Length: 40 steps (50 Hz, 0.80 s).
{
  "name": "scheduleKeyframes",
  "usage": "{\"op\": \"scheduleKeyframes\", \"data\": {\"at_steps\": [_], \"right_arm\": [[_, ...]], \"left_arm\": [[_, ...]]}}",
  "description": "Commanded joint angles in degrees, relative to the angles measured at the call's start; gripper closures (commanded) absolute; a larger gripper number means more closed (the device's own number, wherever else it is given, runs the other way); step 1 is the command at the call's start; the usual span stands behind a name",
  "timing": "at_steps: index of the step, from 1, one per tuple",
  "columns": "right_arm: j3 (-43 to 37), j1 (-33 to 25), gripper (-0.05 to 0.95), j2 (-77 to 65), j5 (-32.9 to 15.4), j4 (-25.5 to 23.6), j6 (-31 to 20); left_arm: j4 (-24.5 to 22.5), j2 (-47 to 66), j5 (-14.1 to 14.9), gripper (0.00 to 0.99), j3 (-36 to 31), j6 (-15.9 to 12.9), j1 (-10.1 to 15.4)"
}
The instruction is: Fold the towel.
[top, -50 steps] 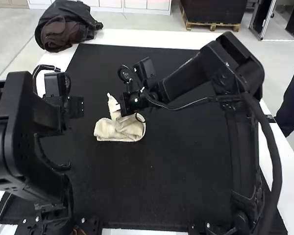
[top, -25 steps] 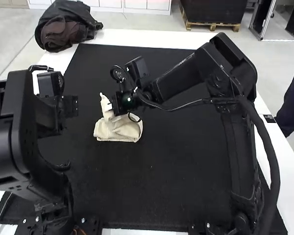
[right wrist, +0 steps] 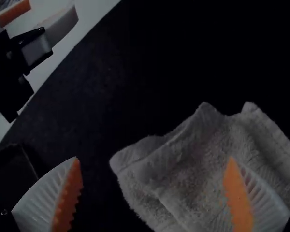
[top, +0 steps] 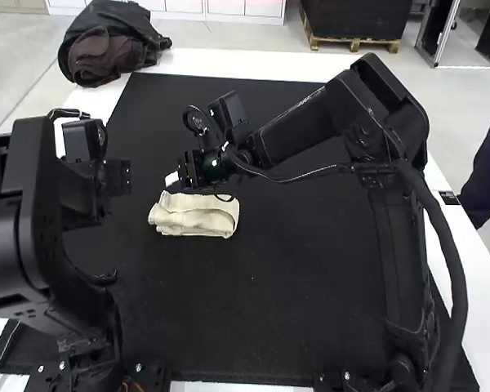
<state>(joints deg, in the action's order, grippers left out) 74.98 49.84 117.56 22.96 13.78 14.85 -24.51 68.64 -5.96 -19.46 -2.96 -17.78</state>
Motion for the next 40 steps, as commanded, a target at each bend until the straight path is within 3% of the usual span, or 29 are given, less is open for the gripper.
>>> {"op": "scheduleKeyframes", "data": {"at_steps": [1,9,10,40], "right_arm": [[0.3,-0.5,0.41,-3.0,0.2,0.8,-0.8],[-2.6,-1.1,0.9,-3.0,1.6,4.3,-0.4],[-3.0,-1.1,0.92,-3.0,1.7,4.6,-0.4],[-11.5,-2.5,0.92,1.8,2.1,18.6,-0.6]], "left_arm": [[-0.5,-0.7,0.7,0.03,-0.3,-0.7,-0.1],[-0.6,-0.7,0.9,0.03,-0.2,-0.7,-0.1],[-0.6,-0.7,0.9,0.03,-0.2,-0.7,-0.2],[-1.0,-0.7,0.9,0.03,0.0,-0.6,-0.5]]}}
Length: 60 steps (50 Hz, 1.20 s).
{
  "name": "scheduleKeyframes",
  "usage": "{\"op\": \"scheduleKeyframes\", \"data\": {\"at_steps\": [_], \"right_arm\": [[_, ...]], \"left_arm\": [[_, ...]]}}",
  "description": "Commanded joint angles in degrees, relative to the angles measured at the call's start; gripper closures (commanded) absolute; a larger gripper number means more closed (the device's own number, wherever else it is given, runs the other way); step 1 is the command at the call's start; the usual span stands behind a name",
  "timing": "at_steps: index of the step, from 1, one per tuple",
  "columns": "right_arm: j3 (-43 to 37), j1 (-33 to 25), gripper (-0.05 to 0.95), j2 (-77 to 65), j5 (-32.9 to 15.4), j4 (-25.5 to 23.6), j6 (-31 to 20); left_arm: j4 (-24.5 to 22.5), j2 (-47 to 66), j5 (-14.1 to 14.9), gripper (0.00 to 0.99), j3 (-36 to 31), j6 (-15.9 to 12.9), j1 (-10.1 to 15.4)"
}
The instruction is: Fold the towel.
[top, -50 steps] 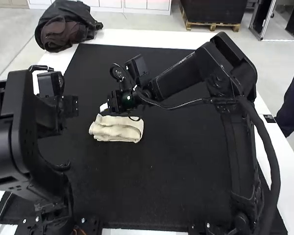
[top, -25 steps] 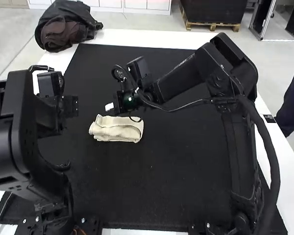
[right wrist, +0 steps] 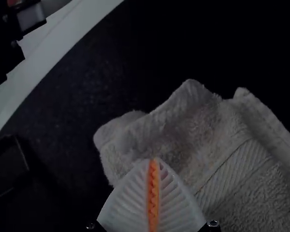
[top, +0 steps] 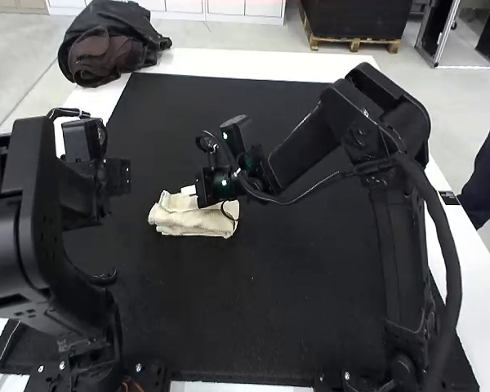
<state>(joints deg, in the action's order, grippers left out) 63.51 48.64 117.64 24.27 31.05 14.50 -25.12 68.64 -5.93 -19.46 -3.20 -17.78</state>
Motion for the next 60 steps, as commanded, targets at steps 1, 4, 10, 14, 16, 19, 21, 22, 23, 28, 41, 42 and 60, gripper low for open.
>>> {"op": "scheduleKeyframes", "data": {"at_steps": [1,4,10,14,16,19,21,22,23,28,41,42,60], "right_arm": [[0.0,-1.4,0.92,2.1,0.8,1.6,-0.3],[0.0,-1.5,0.92,2.9,0.8,2.4,-0.3],[0.0,-1.6,0.92,4.2,0.8,3.8,-0.3],[0.0,-1.7,0.92,5.4,0.6,4.3,-0.3],[0.0,-1.8,0.92,6.0,0.6,4.3,-0.3],[-0.1,-2.0,0.92,6.9,0.6,4.4,-1.0],[-0.1,-2.0,0.92,7.6,0.6,4.3,-1.8],[-0.2,-2.0,0.92,8.0,0.7,4.2,-1.9],[-0.2,-2.0,0.92,8.5,0.7,4.4,-2.1],[-0.6,-2.0,0.92,10.2,0.5,5.8,-2.2],[-0.8,-1.4,0.92,14.7,-1.2,7.5,-5.3],[-0.8,-1.3,0.92,14.8,-1.2,7.8,-5.3],[-2.0,-4.1,0.92,-0.3,-0.7,4.1,-2.7]], "left_arm": [[-0.4,-0.7,0.9,0.03,0.0,-0.3,-0.5],[-0.5,-0.7,1.0,0.03,-0.1,-0.3,-0.4],[-0.5,-0.7,1.0,0.03,-0.2,-0.3,-0.5],[-0.4,-0.7,1.0,0.03,-0.3,-0.3,-0.4],[-0.5,-0.7,1.1,0.03,-0.2,-0.3,-0.5],[-0.5,-0.7,1.1,0.03,-0.4,-0.3,-0.5],[-0.5,-0.7,1.3,0.03,-0.3,-0.3,-0.5],[-0.5,-0.7,1.5,0.03,-0.3,-0.2,-0.5],[-0.5,-0.7,1.5,0.03,-0.3,-0.1,-0.5],[-0.5,-0.7,1.5,0.03,-0.2,0.0,-0.5],[-0.5,-1.0,1.5,0.03,-0.5,0.0,-0.5],[-0.5,-1.0,1.5,0.03,-0.5,0.0,-0.5],[2.2,-1.1,1.6,0.03,-5.6,0.1,-0.2]]}}
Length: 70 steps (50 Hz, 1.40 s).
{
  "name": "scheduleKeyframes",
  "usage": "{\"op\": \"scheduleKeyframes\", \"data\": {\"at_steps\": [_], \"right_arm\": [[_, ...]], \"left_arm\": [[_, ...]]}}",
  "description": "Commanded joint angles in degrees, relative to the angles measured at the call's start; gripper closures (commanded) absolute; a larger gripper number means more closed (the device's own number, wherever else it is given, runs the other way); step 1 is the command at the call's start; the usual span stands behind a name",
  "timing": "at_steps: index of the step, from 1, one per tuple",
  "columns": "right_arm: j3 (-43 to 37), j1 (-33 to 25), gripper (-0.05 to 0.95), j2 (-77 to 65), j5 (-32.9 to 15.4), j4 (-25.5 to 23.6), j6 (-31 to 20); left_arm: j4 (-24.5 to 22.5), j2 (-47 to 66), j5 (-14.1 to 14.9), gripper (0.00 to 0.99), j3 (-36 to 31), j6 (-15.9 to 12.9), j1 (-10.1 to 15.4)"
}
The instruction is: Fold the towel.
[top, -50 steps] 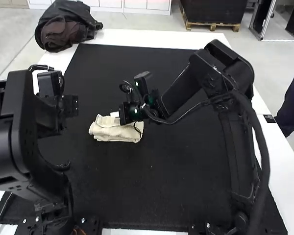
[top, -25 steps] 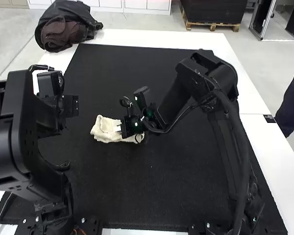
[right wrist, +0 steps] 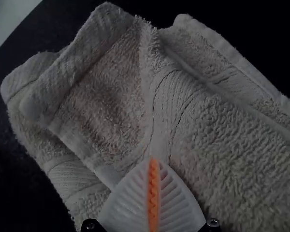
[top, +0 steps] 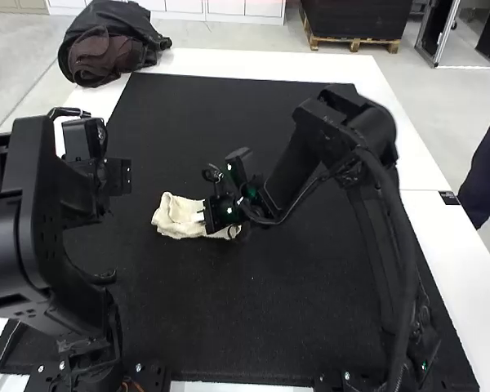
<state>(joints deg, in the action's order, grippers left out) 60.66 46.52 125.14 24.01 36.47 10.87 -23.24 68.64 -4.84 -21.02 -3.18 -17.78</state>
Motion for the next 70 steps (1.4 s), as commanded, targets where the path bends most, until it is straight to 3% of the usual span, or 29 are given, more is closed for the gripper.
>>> {"op": "scheduleKeyframes", "data": {"at_steps": [1,16,26,33,41,49,53,64,70], "right_arm": [[1.0,-2.2,0.92,-8.9,-0.5,-1.8,1.0],[3.4,-6.1,0.92,-22.7,-0.1,-11.2,2.2],[3.5,-10.0,0.9,-30.3,-0.1,-15.0,2.9],[4.0,-13.7,0.79,-35.3,-0.4,-18.5,3.3],[4.2,-18.7,0.56,-41.3,-0.8,-22.3,3.3],[3.4,-23.8,0.14,-48.9,-0.4,-24.3,4.5],[2.3,-25.9,0.0,-53.1,0.6,-24.3,6.1],[-3.9,-32.0,-0.01,-67.0,5.0,-23.6,12.2],[-8.8,-35.4,-0.01,-76.5,7.8,-20.6,17.2]], "left_arm": [[0.7,-1.2,0.5,0.03,-4.6,0.1,-0.2],[7.2,-1.4,0.8,0.03,-13.3,1.2,0.0],[10.0,-2.5,0.8,0.03,-16.9,1.7,2.4],[12.8,-3.6,0.6,0.03,-19.9,2.5,5.0],[16.5,-6.3,0.6,0.03,-23.2,3.6,7.7],[20.3,-10.3,0.6,0.031,-25.2,4.1,9.7],[22.3,-12.2,0.6,0.031,-25.7,4.1,10.7],[25.4,-19.2,0.7,0.031,-25.5,4.0,12.5],[25.2,-23.7,0.7,0.031,-24.3,4.0,13.5]]}}
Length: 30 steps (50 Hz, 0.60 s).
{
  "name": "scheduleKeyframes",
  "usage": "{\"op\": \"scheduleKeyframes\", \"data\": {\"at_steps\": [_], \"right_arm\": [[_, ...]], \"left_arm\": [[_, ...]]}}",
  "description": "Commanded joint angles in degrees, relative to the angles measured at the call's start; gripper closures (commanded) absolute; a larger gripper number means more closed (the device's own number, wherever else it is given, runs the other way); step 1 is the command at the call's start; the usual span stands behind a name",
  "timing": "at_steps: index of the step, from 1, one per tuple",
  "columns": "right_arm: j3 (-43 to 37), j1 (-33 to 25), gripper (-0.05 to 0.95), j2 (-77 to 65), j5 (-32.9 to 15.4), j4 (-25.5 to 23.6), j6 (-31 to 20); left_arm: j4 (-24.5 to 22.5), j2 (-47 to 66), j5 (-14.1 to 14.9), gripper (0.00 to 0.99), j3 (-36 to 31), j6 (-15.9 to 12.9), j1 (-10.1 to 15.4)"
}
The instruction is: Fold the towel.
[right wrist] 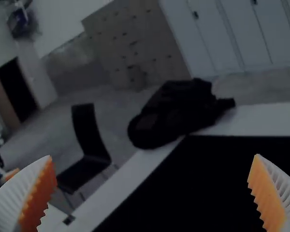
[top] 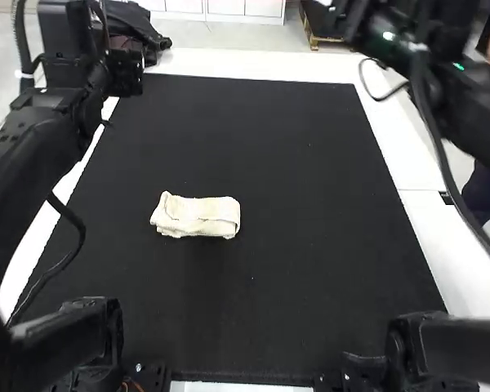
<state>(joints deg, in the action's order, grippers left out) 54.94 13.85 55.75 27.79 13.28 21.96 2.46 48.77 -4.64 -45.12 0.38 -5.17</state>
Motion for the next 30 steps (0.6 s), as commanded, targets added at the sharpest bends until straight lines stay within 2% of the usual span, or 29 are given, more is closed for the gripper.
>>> {"op": "scheduleKeyframes", "data": {"at_steps": [1,7,13,25,30], "right_arm": [[-3.8,-3.2,-0.01,-8.5,4.4,3.3,6.9],[-6.9,-5.6,-0.01,-16.5,6.6,4.3,11.3],[-10.9,-7.5,-0.01,-25.2,7.0,4.6,12.3],[-18.9,-11.6,-0.01,-44.3,7.0,4.6,17.8],[-20.0,-12.2,-0.01,-50.9,6.9,3.5,18.1]], "left_arm": [[-0.5,-4.6,0.5,0.031,-0.2,0.4,1.0],[0.0,-9.4,1.0,0.031,0.0,0.4,1.1],[-0.2,-15.2,2.9,0.031,1.2,0.7,1.2],[0.4,-29.4,3.2,0.031,7.1,2.3,1.2],[1.6,-35.9,3.2,0.033,9.8,2.3,1.2]]}}
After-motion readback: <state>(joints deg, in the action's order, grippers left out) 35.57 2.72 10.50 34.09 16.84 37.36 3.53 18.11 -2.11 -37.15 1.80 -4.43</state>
